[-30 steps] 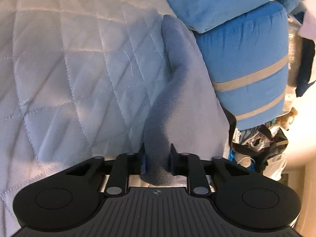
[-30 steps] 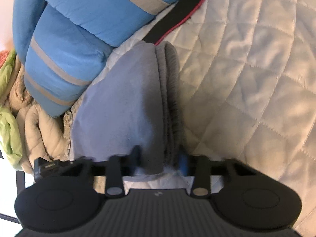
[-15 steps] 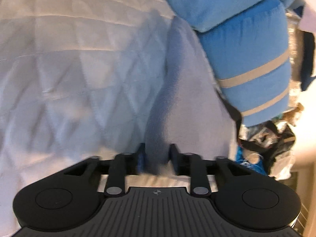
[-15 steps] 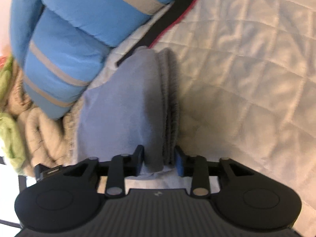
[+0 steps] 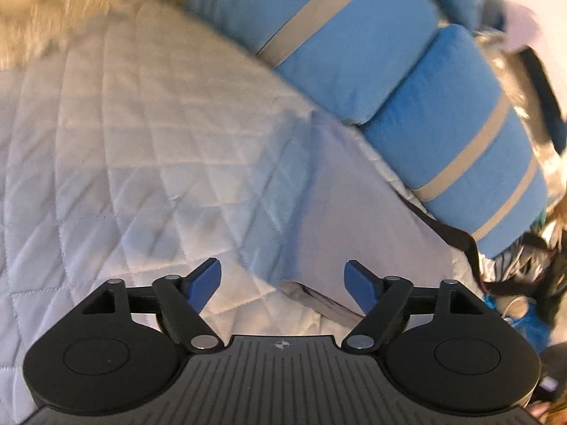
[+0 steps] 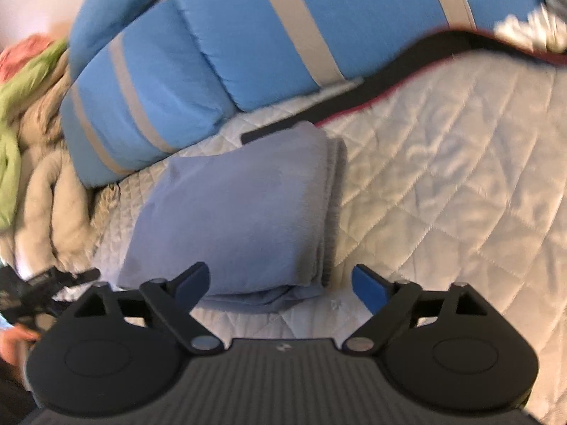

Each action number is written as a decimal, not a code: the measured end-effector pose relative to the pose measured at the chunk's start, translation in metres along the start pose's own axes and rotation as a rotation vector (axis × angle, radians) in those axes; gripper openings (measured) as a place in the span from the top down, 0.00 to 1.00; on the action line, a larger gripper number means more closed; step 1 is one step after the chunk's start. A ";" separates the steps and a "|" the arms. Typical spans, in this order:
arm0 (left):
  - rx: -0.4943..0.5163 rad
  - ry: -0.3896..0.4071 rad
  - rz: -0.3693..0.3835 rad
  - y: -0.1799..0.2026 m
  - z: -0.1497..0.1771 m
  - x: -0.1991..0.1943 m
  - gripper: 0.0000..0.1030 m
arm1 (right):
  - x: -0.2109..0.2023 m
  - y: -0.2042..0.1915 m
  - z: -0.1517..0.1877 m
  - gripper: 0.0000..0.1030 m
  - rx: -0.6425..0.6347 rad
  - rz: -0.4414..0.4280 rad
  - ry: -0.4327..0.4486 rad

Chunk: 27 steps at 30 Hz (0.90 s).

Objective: Fold clothes

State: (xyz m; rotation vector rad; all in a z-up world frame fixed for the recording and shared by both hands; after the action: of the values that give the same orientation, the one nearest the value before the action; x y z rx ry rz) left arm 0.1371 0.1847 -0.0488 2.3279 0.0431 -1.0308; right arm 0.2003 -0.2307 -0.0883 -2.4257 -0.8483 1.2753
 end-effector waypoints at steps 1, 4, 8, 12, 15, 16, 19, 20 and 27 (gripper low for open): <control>0.029 0.036 -0.009 0.009 0.006 -0.006 0.20 | -0.004 -0.005 0.003 0.00 -0.028 0.012 0.020; 0.106 0.130 -0.052 0.037 0.025 -0.021 0.14 | -0.015 -0.019 0.012 0.00 -0.111 0.072 0.084; 0.227 0.126 -0.117 0.074 0.056 -0.028 0.00 | -0.021 -0.031 0.029 0.00 -0.167 0.156 0.134; 0.342 0.160 -0.195 0.100 0.090 -0.028 0.00 | -0.017 -0.042 0.053 0.00 -0.229 0.203 0.131; 0.367 0.189 -0.247 0.105 0.111 -0.024 0.00 | -0.014 -0.050 0.071 0.00 -0.275 0.237 0.129; 0.378 0.185 -0.261 0.105 0.117 -0.022 0.00 | -0.013 -0.053 0.077 0.00 -0.291 0.249 0.128; 0.424 0.142 -0.305 0.097 0.133 -0.011 0.00 | -0.009 -0.059 0.094 0.00 -0.332 0.270 0.116; 0.436 0.128 -0.321 0.093 0.139 -0.007 0.00 | -0.008 -0.061 0.099 0.00 -0.342 0.270 0.105; 0.466 0.100 -0.368 0.076 0.155 0.002 0.00 | 0.005 -0.061 0.121 0.00 -0.368 0.317 0.010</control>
State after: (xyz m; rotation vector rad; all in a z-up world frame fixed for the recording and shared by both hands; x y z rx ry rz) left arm 0.0546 0.0403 -0.0941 2.8694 0.3101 -1.1975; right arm 0.0812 -0.1824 -0.1314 -2.9521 -0.7737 1.3035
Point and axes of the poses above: each gripper's, at about its wrist camera, not at the fingertips, and x roughly the way its jaws point, y to its right, z to its underside, the point moved 1 cm from there along x, roughly the way its jaws point, and after that the axes turned 1 degree about -x, right-handed, at the moved point
